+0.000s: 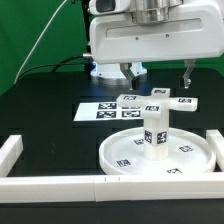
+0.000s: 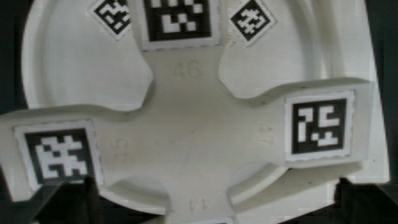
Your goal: Assemble round table
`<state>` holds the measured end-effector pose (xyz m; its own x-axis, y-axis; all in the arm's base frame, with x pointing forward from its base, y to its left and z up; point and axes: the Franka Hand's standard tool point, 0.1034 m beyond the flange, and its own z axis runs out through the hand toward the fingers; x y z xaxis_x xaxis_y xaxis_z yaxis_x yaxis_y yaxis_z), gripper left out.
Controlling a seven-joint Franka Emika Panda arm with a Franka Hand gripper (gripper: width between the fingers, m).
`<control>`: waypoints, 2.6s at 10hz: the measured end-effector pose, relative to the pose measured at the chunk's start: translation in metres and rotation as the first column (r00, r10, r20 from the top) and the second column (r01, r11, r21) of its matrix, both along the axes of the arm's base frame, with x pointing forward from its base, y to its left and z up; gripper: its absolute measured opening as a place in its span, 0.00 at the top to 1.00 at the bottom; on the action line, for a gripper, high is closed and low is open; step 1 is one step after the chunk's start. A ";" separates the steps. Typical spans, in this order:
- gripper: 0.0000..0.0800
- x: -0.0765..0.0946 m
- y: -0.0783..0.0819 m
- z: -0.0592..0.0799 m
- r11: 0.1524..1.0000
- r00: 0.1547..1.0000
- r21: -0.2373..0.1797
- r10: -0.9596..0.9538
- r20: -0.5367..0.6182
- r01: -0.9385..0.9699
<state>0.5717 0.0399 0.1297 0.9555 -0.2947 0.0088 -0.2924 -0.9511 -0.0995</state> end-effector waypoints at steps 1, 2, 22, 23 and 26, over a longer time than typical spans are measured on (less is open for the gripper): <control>0.19 0.000 -0.001 0.000 0.998 0.998 -0.003 0.059 0.005 -0.059; 0.19 0.000 -0.001 -0.001 0.982 0.983 -0.031 0.184 0.008 -0.184; 0.45 -0.009 -0.001 -0.032 0.858 0.869 -0.142 0.494 -0.034 -0.493; 0.45 -0.009 0.001 -0.032 0.914 0.925 -0.144 0.379 -0.023 -0.378; 0.45 -0.009 0.001 -0.032 0.991 0.999 -0.128 0.039 -0.007 -0.039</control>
Offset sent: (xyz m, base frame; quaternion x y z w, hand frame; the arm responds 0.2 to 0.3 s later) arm 0.0035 0.0039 -0.0021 -0.0846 0.0097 -0.3990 0.9130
